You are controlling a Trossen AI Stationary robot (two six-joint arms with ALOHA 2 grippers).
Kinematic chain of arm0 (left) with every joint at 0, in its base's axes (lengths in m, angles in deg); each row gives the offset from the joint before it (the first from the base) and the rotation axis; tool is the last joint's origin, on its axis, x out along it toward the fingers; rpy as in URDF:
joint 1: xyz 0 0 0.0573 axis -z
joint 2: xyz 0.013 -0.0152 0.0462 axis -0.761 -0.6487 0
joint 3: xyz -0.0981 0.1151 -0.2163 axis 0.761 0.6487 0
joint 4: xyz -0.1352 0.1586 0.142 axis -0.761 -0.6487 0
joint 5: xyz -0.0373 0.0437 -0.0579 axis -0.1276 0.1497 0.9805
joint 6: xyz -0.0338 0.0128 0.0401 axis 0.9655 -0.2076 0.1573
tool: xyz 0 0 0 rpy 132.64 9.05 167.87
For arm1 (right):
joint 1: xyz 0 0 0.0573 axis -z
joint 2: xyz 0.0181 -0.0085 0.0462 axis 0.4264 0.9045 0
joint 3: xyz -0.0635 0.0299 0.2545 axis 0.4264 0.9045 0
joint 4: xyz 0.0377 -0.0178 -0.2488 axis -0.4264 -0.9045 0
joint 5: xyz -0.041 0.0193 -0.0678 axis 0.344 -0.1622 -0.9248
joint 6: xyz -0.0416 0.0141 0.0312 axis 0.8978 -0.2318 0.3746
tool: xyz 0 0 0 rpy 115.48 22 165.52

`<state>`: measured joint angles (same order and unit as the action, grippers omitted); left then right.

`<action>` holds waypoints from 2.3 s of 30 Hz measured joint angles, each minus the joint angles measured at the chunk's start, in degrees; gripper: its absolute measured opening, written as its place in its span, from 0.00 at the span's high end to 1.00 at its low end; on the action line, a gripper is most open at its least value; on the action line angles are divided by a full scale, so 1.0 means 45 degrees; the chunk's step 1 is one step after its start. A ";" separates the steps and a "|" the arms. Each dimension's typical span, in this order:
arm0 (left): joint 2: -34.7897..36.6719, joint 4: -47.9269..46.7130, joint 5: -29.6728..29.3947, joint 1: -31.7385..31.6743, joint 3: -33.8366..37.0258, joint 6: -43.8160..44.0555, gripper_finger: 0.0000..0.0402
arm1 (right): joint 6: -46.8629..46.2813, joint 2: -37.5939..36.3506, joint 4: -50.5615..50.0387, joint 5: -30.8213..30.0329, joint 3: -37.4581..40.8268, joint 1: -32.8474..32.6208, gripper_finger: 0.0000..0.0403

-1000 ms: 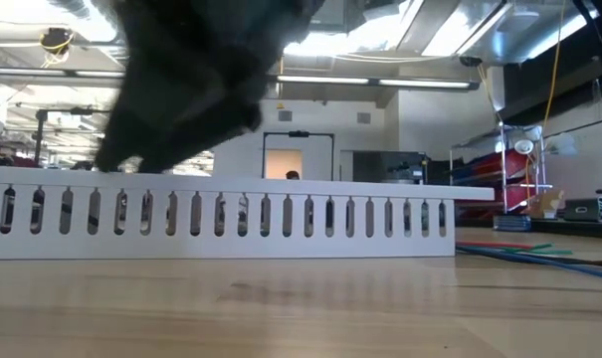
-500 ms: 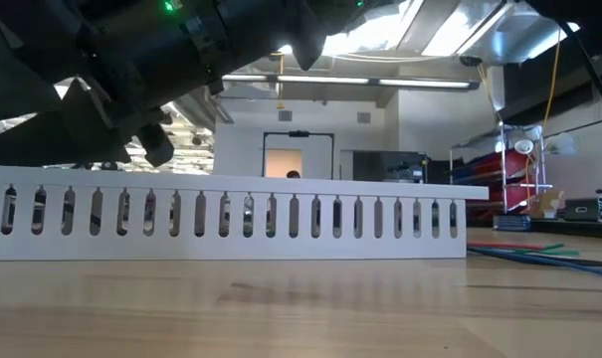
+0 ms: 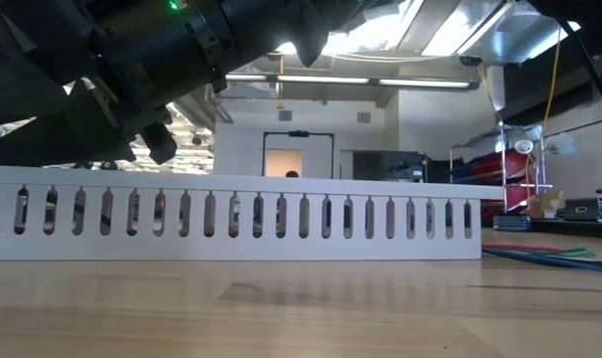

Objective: Ziptie cables
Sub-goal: Close the cable duct

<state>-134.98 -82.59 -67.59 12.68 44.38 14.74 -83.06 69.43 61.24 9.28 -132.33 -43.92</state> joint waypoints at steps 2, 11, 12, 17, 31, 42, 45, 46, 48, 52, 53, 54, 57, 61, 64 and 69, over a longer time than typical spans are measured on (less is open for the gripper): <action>0.0230 -0.0180 0.0241 0.0085 -0.0224 0.0240 0.31 | 0.0008 0.0000 -0.0063 0.0043 -0.0013 0.0000 0.50; 0.0049 0.0064 -0.1034 0.0907 -0.0027 0.1021 0.31 | 0.0088 -0.0049 -0.0202 0.0063 -0.0010 0.0073 0.50; 0.0005 0.0137 -0.1150 0.0918 0.0001 0.1013 0.31 | 0.0088 -0.0053 -0.0212 0.0058 -0.0010 0.0073 0.50; -0.0245 0.0486 -0.1517 0.0917 0.0191 0.1311 0.31 | 0.0088 -0.0053 -0.0202 0.0028 -0.0010 0.0073 0.50; -0.0261 0.1044 -0.2459 0.0997 0.0879 0.1422 0.41 | 0.0984 -0.2360 -0.3936 -0.0534 0.0000 0.0155 0.50; -0.0671 0.2223 -0.4566 0.2060 0.1605 0.1344 0.41 | 0.0894 -0.2187 -0.4775 -0.1041 0.0024 0.0058 0.50; -0.0949 0.3086 -0.4939 0.2170 0.2058 0.1586 0.41 | 0.0555 -0.2181 -0.5049 -0.1086 0.0024 0.0063 0.50; -0.1041 0.3373 -0.5159 0.2211 0.2191 0.1630 0.41 | 0.0463 -0.2181 -0.5157 -0.1063 0.0024 0.0063 0.50; -0.1197 0.3941 -0.5585 0.2283 0.2430 0.1555 0.41 | 0.0255 -0.2176 -0.5382 -0.0936 0.0024 0.0063 0.50; -0.1401 0.4453 -0.6036 0.2283 0.2603 0.1293 0.41 | -0.0276 -0.1957 -0.5786 -0.0794 0.0193 0.0063 0.50; -0.1448 0.4447 -0.6109 0.2283 0.2603 0.1270 0.41 | -0.0349 -0.1943 -0.5756 -0.0859 0.0265 0.0065 0.50; -0.1534 0.4440 -0.6248 0.2288 0.2603 0.1240 0.41 | -0.0377 -0.1947 -0.5702 -0.0978 0.0322 0.0073 0.50; -0.1879 0.4531 -0.6724 0.2284 0.2607 0.1251 0.42 | -0.0398 -0.1967 -0.5724 -0.1408 0.0413 0.0068 0.50; -0.2506 0.4982 -0.7126 0.2278 0.2603 0.1298 0.41 | -0.0413 -0.1840 -0.5566 -0.1405 0.0418 0.0073 0.50; -0.2859 0.5287 -0.7121 0.2263 0.2618 0.1347 0.41 | -0.0474 -0.1662 -0.5269 -0.1465 0.0403 0.0073 0.50; -0.2986 0.5405 -0.7127 0.2229 0.2628 0.1324 0.41 | -0.0803 -0.1037 -0.2947 -0.0962 0.0378 0.0293 0.50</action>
<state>-148.42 -58.27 -99.66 22.72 56.20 20.69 -86.67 64.76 47.97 4.95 -130.63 -42.60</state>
